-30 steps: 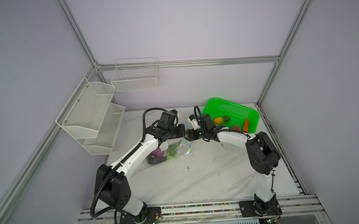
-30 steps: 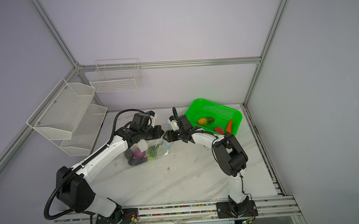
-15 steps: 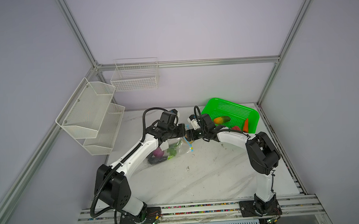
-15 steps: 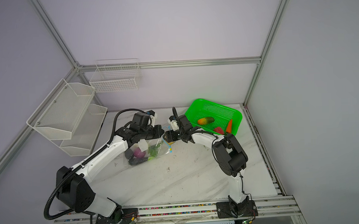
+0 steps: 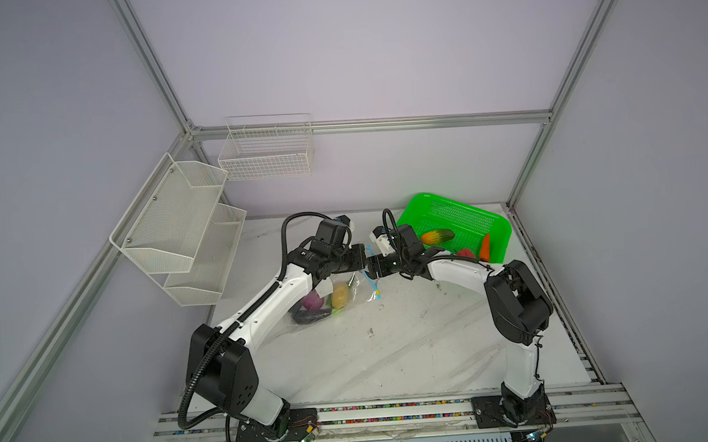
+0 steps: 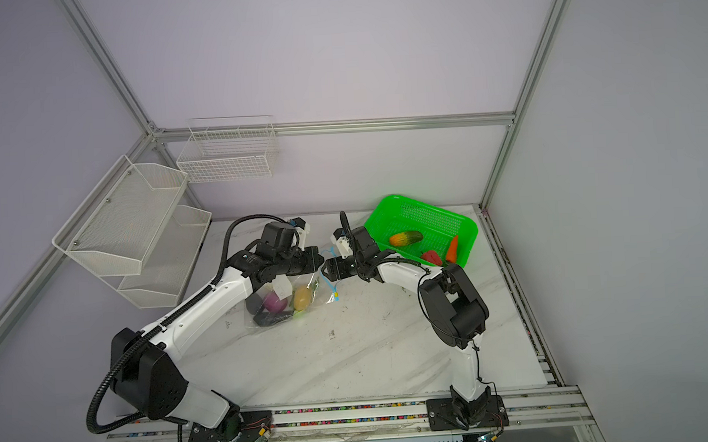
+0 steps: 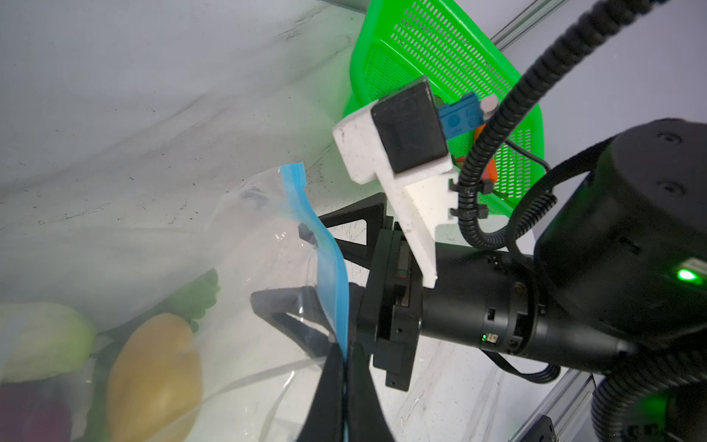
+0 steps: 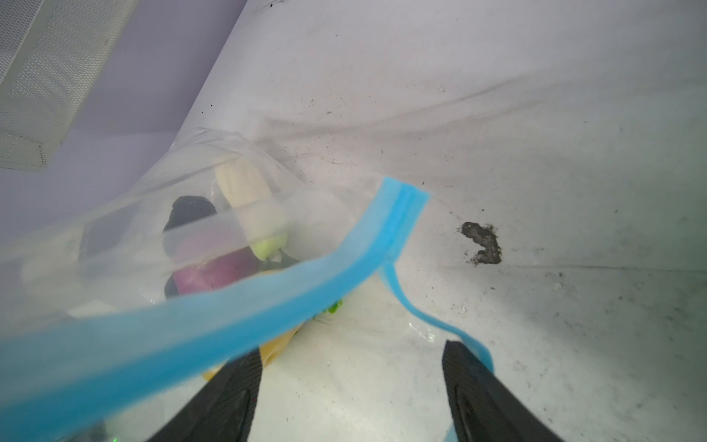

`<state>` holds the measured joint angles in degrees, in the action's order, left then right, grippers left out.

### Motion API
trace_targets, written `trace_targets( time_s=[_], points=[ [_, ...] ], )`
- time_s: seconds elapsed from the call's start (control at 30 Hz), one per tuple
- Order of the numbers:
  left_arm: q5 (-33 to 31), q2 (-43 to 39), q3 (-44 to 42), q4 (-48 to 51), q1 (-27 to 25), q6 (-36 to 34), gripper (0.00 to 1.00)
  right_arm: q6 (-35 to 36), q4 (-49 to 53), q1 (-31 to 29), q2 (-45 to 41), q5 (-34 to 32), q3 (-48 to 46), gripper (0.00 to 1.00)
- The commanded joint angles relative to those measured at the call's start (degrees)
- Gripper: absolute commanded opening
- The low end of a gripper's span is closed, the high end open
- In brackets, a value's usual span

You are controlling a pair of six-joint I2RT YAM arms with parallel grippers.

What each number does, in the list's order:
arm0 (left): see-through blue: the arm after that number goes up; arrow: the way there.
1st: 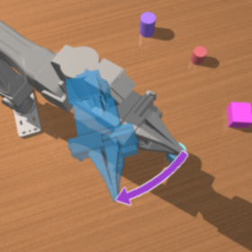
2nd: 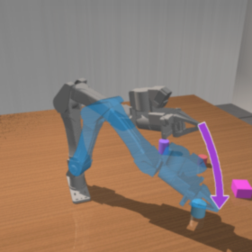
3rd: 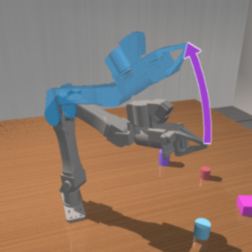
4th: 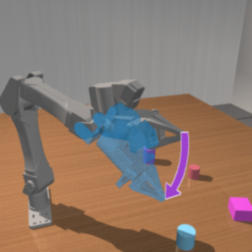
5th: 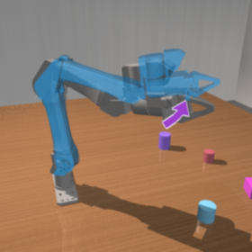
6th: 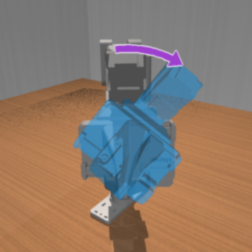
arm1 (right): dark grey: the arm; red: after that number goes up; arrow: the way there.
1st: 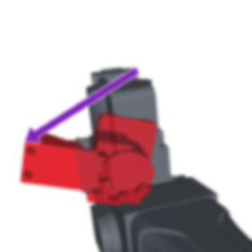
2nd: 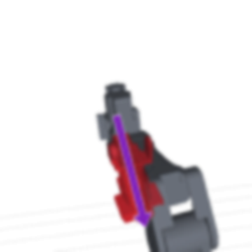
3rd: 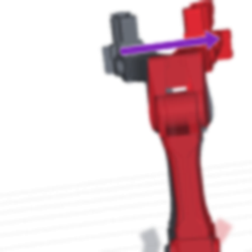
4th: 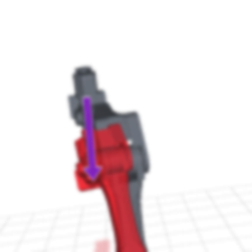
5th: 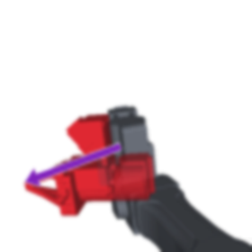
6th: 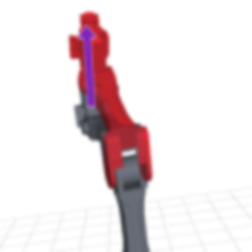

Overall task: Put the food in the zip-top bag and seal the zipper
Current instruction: 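Lower the potato into the bag and open the right gripper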

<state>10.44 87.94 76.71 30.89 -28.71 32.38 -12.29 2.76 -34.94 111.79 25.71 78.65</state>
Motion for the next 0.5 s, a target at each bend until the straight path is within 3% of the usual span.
trace_targets(
  time_s=[0.0,0.23,0.47],
  points=[
    [0.56,-2.16,-0.25,-2.45,-0.38,0.65,0.0,1.23,0.67,-0.22,-3.07,-1.28,0.57,0.79],
    [1.36,-2.1,-1.23,-3.21,-0.38,0.74,0.0,5.43,4.34,4.44,-6.71,-3.38,3.11,0.8],
    [1.82,-2.51,-1.15,-3.25,-0.38,0.83,0.0,3.14,5.42,9.5,-11.69,-5.47,3.26,0.79]
  ],
)
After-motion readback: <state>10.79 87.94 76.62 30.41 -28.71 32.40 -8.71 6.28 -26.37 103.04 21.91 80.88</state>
